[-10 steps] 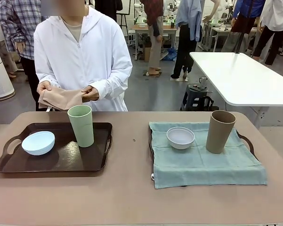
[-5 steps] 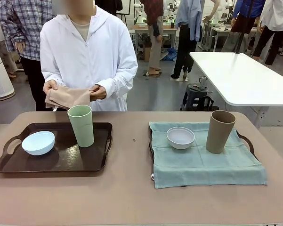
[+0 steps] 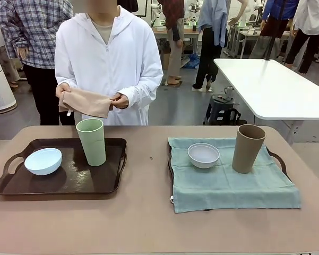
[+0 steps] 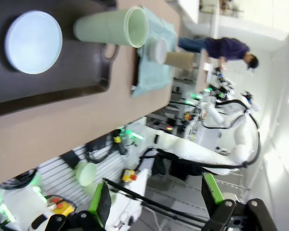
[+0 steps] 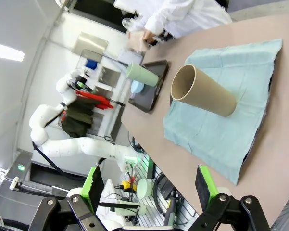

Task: Set up a tray with a mat and arrange the tableware.
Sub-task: Pick up the Picnic Bowl and Reusable plastic cup from the Handle tray in front of the human's position and hold them in the air.

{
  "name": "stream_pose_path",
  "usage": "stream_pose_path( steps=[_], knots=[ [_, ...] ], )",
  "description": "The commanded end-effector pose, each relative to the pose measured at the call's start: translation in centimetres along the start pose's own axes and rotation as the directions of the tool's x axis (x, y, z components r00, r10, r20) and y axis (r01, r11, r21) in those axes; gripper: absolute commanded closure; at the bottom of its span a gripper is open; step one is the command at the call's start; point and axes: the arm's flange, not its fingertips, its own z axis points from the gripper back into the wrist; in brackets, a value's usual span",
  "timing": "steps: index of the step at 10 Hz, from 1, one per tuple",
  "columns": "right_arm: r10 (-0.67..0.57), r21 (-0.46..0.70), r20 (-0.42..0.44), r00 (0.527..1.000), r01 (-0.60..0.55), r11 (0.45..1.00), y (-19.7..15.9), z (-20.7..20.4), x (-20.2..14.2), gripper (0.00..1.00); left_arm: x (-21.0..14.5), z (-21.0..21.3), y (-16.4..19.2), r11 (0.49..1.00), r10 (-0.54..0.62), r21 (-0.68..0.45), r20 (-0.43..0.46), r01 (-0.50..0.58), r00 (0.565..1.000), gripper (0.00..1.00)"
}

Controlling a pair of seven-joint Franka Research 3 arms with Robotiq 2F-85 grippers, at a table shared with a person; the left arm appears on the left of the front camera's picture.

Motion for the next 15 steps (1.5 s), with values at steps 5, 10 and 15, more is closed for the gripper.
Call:
stream_pose_path(
  steps=[5,10,15],
  knots=[
    [0.138,-0.29,-0.388,0.911,-0.263,0.92,10.7,-18.1,6.2,0.0,-2.3,-2.1,-11.3,0.806,-0.009,0.59,0.086,-0.044,0.996,0.0],
    [0.528,-0.081,-0.453,0.718,-0.623,0.778,15.4,-33.2,6.5,0.0,0.1,-5.8,-16.6,0.663,0.1,0.74,0.058,-0.11,0.993,0.0],
    [0.511,-0.1,-0.487,0.708,-0.627,0.773,17.1,-34.4,6.6,0.0,1.0,-6.8,-15.9,0.682,0.102,0.724,0.04,-0.099,0.994,0.0]
  ],
)
